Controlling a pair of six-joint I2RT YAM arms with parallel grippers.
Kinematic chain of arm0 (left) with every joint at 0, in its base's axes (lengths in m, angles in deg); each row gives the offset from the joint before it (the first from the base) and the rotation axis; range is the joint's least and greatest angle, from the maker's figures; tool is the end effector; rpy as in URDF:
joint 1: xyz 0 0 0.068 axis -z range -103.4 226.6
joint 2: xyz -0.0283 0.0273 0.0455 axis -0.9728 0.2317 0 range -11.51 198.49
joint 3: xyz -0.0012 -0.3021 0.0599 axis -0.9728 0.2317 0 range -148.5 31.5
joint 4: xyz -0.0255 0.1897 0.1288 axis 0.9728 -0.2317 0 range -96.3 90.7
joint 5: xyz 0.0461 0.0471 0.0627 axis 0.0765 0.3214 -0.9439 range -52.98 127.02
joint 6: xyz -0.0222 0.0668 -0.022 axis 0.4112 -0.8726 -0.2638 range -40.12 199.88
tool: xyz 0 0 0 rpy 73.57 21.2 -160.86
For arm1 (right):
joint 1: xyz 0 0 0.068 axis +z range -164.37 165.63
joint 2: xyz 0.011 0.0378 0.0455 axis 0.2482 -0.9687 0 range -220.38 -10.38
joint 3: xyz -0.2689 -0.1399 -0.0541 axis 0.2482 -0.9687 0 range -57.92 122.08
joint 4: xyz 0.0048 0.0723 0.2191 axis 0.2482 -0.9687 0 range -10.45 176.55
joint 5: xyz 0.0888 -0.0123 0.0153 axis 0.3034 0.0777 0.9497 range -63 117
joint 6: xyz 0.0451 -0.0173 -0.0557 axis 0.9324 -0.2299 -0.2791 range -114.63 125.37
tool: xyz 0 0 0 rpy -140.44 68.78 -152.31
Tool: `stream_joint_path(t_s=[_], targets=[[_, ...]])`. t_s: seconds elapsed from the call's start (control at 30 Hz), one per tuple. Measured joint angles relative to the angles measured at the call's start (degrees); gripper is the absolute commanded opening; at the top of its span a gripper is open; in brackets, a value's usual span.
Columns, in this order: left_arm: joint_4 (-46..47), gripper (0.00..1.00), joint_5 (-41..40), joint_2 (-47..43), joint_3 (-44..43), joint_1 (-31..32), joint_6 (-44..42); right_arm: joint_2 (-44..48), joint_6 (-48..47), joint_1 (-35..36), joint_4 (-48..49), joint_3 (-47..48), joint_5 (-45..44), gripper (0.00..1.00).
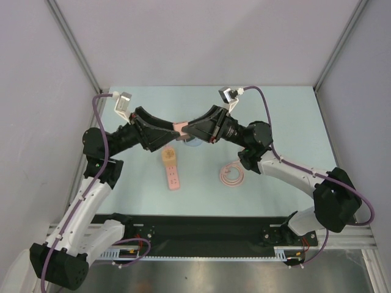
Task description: Insert the plug
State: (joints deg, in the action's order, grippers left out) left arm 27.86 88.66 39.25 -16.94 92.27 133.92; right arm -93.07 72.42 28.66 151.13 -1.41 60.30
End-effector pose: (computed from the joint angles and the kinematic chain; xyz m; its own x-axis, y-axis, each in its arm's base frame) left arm 0.1276 -0.0861 0.4445 -0.4526 -0.3948 -0.7995 0.8282 0.1462 -0.5411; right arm 0.1939 0.2273 0.4494 -0.6378 0.4576 -0.6196 -0.7631 -0.2664 0.5888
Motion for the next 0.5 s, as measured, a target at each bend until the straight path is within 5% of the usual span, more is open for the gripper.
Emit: stream_joint_path(t_s=[0.17,0.5], targets=[[-4.0,0.66,2.3,1.0,-0.7,0.2,-1.6,-0.7,-1.0,-0.3,-0.7,0.0,3.6,0.00],[-27.5,0.63,8.6,2.0,-5.3,0.3,-14.0,-0.7,-7.1,-3.3,-7.8,-0.4,18.8,0.00]])
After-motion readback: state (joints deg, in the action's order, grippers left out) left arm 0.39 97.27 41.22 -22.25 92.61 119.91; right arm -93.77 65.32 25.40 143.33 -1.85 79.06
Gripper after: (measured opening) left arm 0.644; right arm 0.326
